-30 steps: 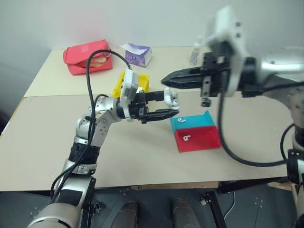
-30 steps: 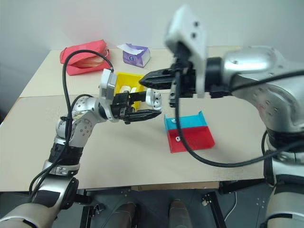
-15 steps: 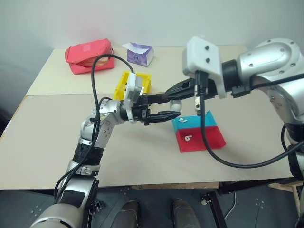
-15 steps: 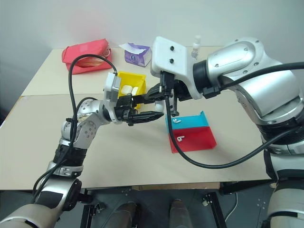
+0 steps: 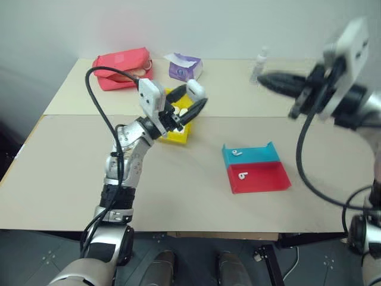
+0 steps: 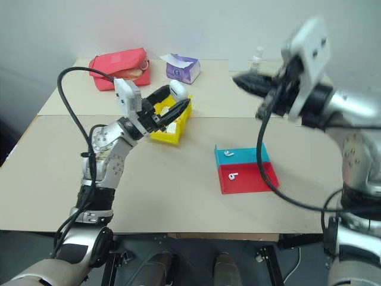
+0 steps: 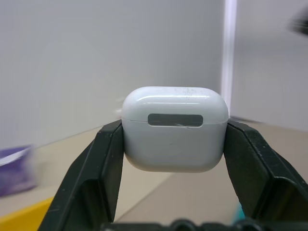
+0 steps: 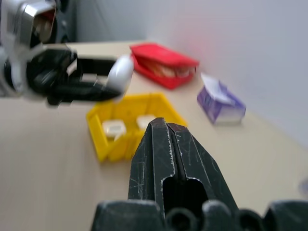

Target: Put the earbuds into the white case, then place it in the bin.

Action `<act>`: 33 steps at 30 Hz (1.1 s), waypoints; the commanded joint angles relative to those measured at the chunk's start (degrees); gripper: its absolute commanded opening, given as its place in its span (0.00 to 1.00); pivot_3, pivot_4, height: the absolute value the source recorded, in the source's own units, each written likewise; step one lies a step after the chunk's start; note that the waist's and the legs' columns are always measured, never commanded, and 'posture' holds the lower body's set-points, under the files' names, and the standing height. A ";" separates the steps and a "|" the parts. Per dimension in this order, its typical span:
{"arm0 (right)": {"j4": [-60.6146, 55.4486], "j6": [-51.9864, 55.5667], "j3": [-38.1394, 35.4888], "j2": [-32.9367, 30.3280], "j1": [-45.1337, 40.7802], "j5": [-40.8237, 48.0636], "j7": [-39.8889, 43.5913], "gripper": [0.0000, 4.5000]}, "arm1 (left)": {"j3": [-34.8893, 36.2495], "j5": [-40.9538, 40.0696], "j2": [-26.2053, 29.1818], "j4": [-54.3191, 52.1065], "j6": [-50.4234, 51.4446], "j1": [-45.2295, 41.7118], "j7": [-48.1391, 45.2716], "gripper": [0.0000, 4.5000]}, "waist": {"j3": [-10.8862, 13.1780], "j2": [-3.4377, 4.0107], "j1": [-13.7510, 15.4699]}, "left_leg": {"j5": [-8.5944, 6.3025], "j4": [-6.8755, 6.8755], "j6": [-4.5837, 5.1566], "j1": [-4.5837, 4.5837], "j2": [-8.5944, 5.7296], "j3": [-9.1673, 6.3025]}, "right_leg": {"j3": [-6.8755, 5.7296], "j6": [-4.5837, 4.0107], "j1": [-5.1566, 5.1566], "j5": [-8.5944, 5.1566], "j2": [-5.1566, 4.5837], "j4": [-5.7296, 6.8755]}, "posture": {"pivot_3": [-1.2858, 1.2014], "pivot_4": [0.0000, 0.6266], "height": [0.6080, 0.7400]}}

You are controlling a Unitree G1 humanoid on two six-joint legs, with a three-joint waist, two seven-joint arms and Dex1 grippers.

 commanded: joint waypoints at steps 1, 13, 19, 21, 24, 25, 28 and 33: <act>-7.72 0.56 -1.30 2.94 4.09 0.95 -6.08 0.00 | 1.84 5.60 -2.15 11.11 -2.62 -6.32 14.02 0.62 | 0.00 -0.01 0.01 | -0.03 -0.01 0.06 0.02 0.00 0.00 | -0.01 0.00 0.00 0.00 0.01 -0.01 | 0.52 0.24 1.00; -13.29 0.62 2.31 3.73 5.90 1.34 -11.25 0.00 | -0.74 13.10 -3.12 40.83 -10.99 -18.82 23.60 0.70 | 0.02 -0.04 -0.39 | 0.02 -0.03 -0.03 -0.08 -0.08 0.01 | -0.07 0.05 0.03 0.03 0.07 0.03 | 0.52 0.24 1.00; -14.52 1.11 1.48 3.71 7.10 2.44 -12.19 0.00 | -1.07 12.85 -0.77 34.88 -11.07 -15.04 20.50 1.00 | 0.02 -0.03 -0.98 | 0.01 -0.04 0.00 -0.04 -0.07 0.00 | -0.06 0.05 0.02 0.03 0.08 0.12 | 0.52 0.24 1.00; -14.49 1.14 1.22 3.73 7.23 3.05 -12.33 0.00 | -1.13 11.41 0.42 28.90 -9.84 -12.28 16.72 1.00 | 0.02 -0.03 -1.21 | 0.01 -0.04 -0.01 -0.04 -0.05 -0.01 | -0.06 0.05 0.00 0.03 0.08 0.16 | 0.52 0.24 1.00; -13.49 0.75 1.41 3.43 6.95 3.40 -12.23 0.00 | -0.40 6.97 2.40 17.70 -5.96 -8.05 9.23 1.00 | 0.02 -0.03 -1.31 | 0.02 -0.06 -0.02 -0.05 0.00 -0.02 | -0.05 0.05 -0.02 0.03 0.09 0.17 | 0.52 0.24 1.00; -13.03 0.56 1.46 3.26 6.86 3.44 -12.06 0.00 | -0.39 4.97 3.48 13.58 -3.88 -6.54 5.69 1.00 | 0.02 -0.03 -1.32 | 0.02 -0.05 -0.02 -0.05 0.01 -0.05 | -0.06 0.05 -0.03 0.03 0.08 0.18 | 0.52 0.24 1.00; -11.52 -0.13 1.49 2.57 6.90 3.45 -11.16 0.00 | -0.73 -0.31 7.83 2.55 0.67 -2.04 -4.20 1.00 | 0.00 -0.01 -1.48 | 0.02 -0.05 -0.02 -0.05 0.03 -0.05 | -0.05 0.05 -0.02 0.03 0.09 0.16 | 0.52 0.24 1.00; -8.73 -3.33 0.59 -0.08 10.72 2.18 -7.04 0.00 | 0.47 -11.62 18.47 -16.60 11.04 7.17 -19.39 1.00 | -0.01 0.03 -1.58 | 0.00 -0.10 0.02 0.03 0.07 -0.07 | -0.05 0.05 0.03 0.03 0.11 0.13 | 0.52 0.24 1.00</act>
